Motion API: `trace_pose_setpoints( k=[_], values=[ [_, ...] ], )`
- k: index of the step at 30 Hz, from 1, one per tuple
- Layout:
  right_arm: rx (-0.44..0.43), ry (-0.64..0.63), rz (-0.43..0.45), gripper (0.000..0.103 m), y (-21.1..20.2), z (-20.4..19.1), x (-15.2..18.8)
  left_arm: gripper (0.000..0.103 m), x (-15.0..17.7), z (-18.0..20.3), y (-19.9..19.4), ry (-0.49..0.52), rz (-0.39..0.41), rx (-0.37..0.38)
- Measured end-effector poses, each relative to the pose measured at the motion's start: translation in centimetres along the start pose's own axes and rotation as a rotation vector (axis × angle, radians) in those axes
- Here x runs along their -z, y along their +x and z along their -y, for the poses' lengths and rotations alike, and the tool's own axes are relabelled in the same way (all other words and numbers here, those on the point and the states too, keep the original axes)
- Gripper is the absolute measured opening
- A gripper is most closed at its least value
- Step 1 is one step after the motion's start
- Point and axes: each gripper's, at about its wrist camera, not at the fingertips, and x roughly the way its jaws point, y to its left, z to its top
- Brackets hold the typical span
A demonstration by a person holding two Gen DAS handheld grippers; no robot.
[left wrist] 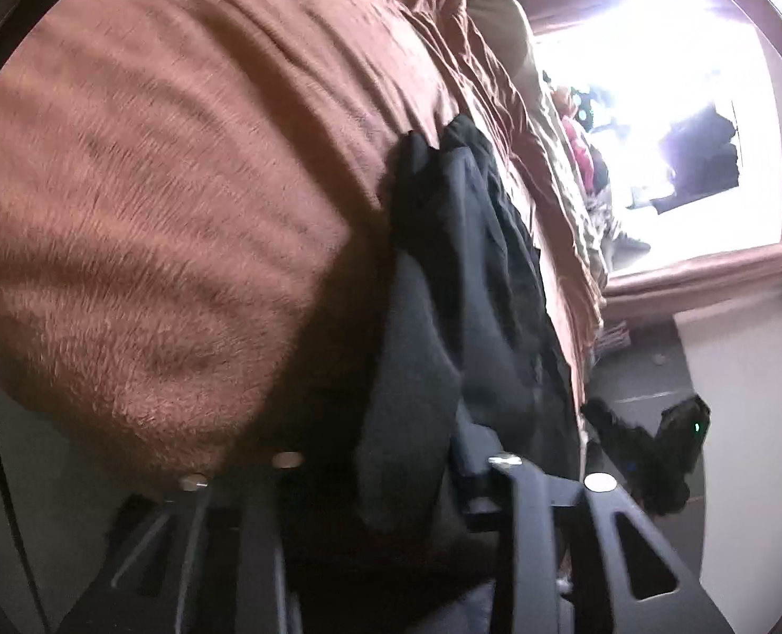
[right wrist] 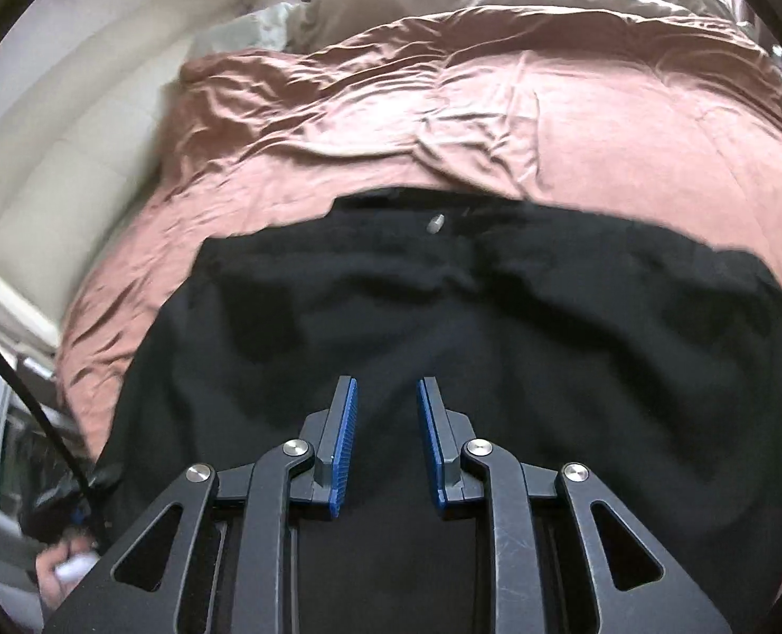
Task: Fold large clothes
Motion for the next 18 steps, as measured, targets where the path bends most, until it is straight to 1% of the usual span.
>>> trace_pose_setpoints(
  k=[2, 5, 7, 9, 12, 16, 18],
  values=[
    [-0.024, 0.010, -0.013, 0.021, -0.1, 0.0, 1.6, 0.019, -0.2, 1.7, -0.6, 0.050, 0.006, -0.011],
    [-0.041, 0.029, -0.054, 0.021, -0.3, 0.4, 4.1, 0.016, 0.0, 4.7, -1.6, 0.125, 0.028, -0.032],
    [-0.053, 0.022, -0.063, 0.021, -1.1, 0.6, 5.4, 0.016, 0.2, 6.2, -2.0, 0.147, 0.039, -0.020],
    [-0.057, 0.012, -0.058, 0.021, -1.8, 0.2, 6.6, 0.015, 0.5, 7.5, -2.3, 0.170, 0.048, -0.015],
    [-0.088, 0.026, -0.043, 0.021, -3.0, -0.1, 8.3, 0.015, 0.9, 9.0, -2.5, 0.195, 0.055, -0.007],
    [-0.063, 0.029, -0.022, 0.021, -4.5, 0.1, 10.5, 0.014, 0.8, 11.4, -2.7, 0.227, 0.060, 0.021],
    [-0.065, 0.038, -0.038, 0.021, -4.0, 0.0, 11.3, 0.013, 1.1, 12.7, -2.8, 0.244, 0.062, 0.048]
  ],
)
